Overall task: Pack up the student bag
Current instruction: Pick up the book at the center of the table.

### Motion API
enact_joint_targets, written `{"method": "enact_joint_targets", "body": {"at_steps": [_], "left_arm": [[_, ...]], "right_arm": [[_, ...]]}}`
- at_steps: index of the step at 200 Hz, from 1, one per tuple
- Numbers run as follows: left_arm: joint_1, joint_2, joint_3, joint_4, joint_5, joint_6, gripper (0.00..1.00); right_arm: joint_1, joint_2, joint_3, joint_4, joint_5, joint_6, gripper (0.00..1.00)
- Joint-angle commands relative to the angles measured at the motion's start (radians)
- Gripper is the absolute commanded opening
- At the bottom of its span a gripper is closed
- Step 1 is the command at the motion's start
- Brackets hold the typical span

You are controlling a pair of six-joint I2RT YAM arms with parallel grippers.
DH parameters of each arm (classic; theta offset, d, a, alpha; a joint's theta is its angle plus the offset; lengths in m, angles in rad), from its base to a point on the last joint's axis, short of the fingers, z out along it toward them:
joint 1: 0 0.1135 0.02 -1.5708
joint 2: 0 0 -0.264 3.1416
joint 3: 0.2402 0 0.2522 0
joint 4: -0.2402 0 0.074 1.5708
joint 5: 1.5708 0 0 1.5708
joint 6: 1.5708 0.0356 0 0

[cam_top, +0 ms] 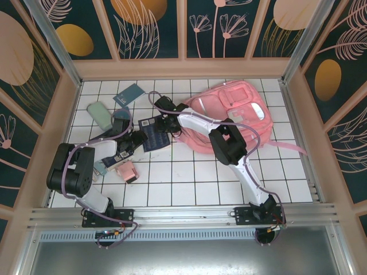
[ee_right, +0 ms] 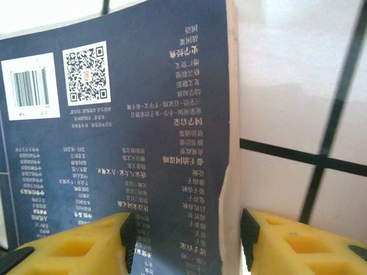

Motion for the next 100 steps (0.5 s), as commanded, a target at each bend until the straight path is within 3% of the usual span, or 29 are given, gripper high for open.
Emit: {"method": "enact_joint_targets", "body": {"at_steps": [1,47,73,100], "left_arm": [[0.000,0.047,-0.004,0.065,0.088,-0.002,0.47],[0.000,0.034,-0.043,0.219,0.208,-0.071,0.43],[0.001,-0.043,-0.099,0.424,0.300,-0.159,0.40],[0.006,-0.080,-0.123,0.522,0.317,-0.210,0.38]], "right_arm": [[0.033,0.056,-0.026,0.026,-0.192,0.033,0.53],[0.026,0.047,-0.034,0.048,-0.232,0.045,0.52],[0.019,0.042,-0.058,0.053,-0.232,0.056,0.52],[0.015,0.033,-0.074,0.059,-0.229,0.061,0.52]]}}
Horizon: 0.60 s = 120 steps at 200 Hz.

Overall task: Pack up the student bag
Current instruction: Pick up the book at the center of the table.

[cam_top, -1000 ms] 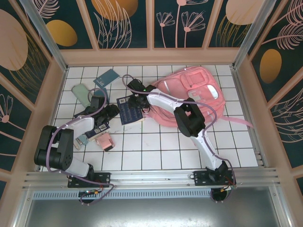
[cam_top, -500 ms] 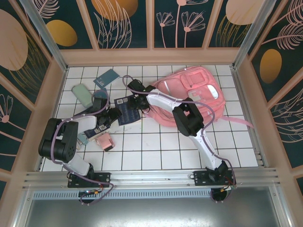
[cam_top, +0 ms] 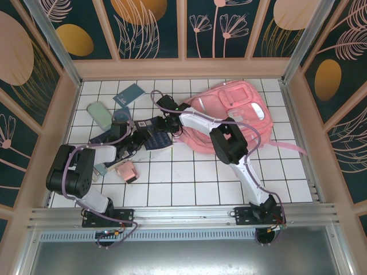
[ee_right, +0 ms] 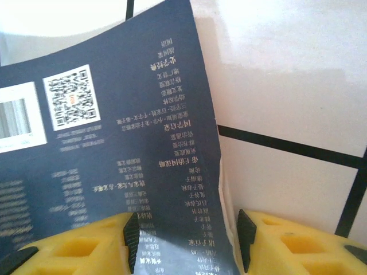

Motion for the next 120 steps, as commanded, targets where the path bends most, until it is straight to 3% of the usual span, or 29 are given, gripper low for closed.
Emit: {"method": "enact_joint_targets", "body": {"at_steps": [1,50,78,120], "left_arm": [[-0.003,-0.051,-0.007,0.208,0.093,-0.071,0.38],[-0.003,0.009,0.041,0.006,0.018,0.019,0.29],[-0.003,0.008,0.054,-0.067,-0.019,0.057,0.17],[-0.003,-0.049,0.093,-0.149,-0.053,0.114,0.00]], "right_arm": [[0.035,0.036,-0.048,0.015,-0.127,0.034,0.52],[0.026,0.008,-0.059,0.019,-0.103,0.035,0.53],[0.019,-0.028,-0.038,-0.007,-0.055,0.016,0.54],[0.010,-0.144,-0.006,-0.093,0.124,-0.057,0.59]]}}
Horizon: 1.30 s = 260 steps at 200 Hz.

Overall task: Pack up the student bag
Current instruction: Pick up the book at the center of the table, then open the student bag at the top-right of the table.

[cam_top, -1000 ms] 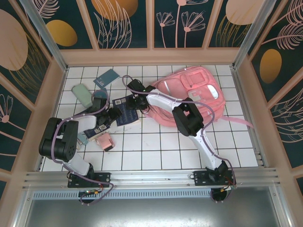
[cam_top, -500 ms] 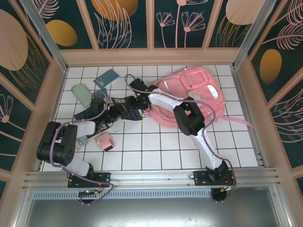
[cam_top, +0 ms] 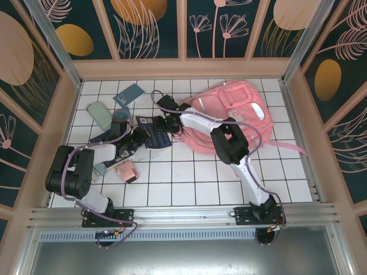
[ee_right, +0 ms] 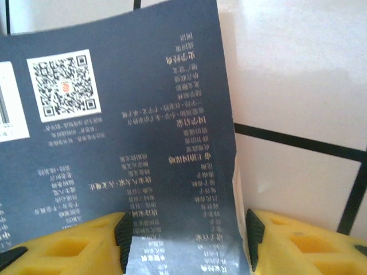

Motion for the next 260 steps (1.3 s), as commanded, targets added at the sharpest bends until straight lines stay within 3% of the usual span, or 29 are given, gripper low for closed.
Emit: {"method": "enact_joint_targets", "body": {"at_steps": [1,36,73,122,166,181,219,260], "left_arm": [[-0.003,-0.049,0.048,-0.059,-0.024,0.060,0.00],[-0.003,-0.086,0.090,-0.098,-0.015,0.080,0.00],[-0.003,-0.113,0.125,-0.101,0.033,0.088,0.00],[-0.003,-0.157,0.154,-0.097,0.078,0.094,0.00],[-0.003,-0.177,0.150,-0.103,0.095,0.088,0.00],[-0.003,-0.182,0.148,-0.105,0.099,0.086,0.00],[-0.003,-0.206,0.143,-0.098,0.116,0.074,0.00],[-0.003,-0.236,0.142,-0.076,0.129,0.046,0.00]], "right_arm": [[0.009,-0.121,0.014,-0.094,0.117,-0.057,0.59],[-0.027,-0.259,-0.078,-0.148,0.334,-0.132,0.59],[-0.082,-0.366,-0.229,-0.160,0.448,-0.205,0.60],[-0.140,-0.374,-0.389,-0.117,0.458,-0.235,0.60],[-0.139,-0.322,-0.387,-0.089,0.447,-0.233,0.59],[-0.141,-0.310,-0.380,-0.089,0.460,-0.236,0.49],[-0.142,-0.325,-0.371,-0.091,0.502,-0.234,0.00],[-0.144,-0.407,-0.322,-0.105,0.532,-0.233,0.00]]}}
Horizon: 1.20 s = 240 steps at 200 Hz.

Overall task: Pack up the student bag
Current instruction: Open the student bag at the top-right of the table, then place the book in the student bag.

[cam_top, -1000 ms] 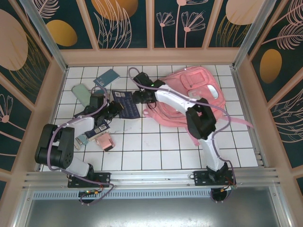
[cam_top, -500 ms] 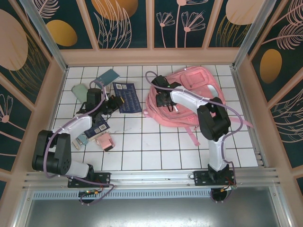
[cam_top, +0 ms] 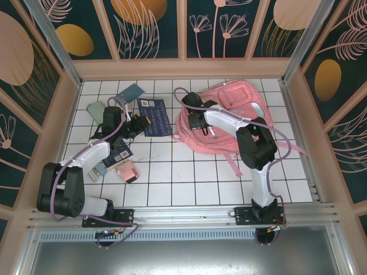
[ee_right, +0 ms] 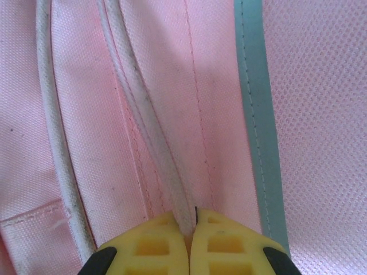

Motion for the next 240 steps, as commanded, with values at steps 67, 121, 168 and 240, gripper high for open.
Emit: {"method": "enact_joint_targets", "body": {"at_steps": [67,121,168,240], "left_arm": [[-0.006,-0.028,-0.038,0.228,0.069,-0.147,0.00],[-0.104,0.040,-0.048,0.470,0.023,-0.314,0.00],[-0.256,0.197,0.021,0.638,-0.056,-0.418,0.00],[-0.422,0.522,0.296,0.691,-0.129,-0.483,0.00]], "right_arm": [[-0.042,-0.188,0.251,-0.078,-0.030,-0.003,0.00],[-0.086,-0.287,0.353,-0.037,-0.248,-0.009,0.00],[-0.183,-0.355,0.325,0.010,-0.393,0.084,0.00],[-0.196,-0.390,0.288,0.024,-0.426,0.128,0.00]]}}
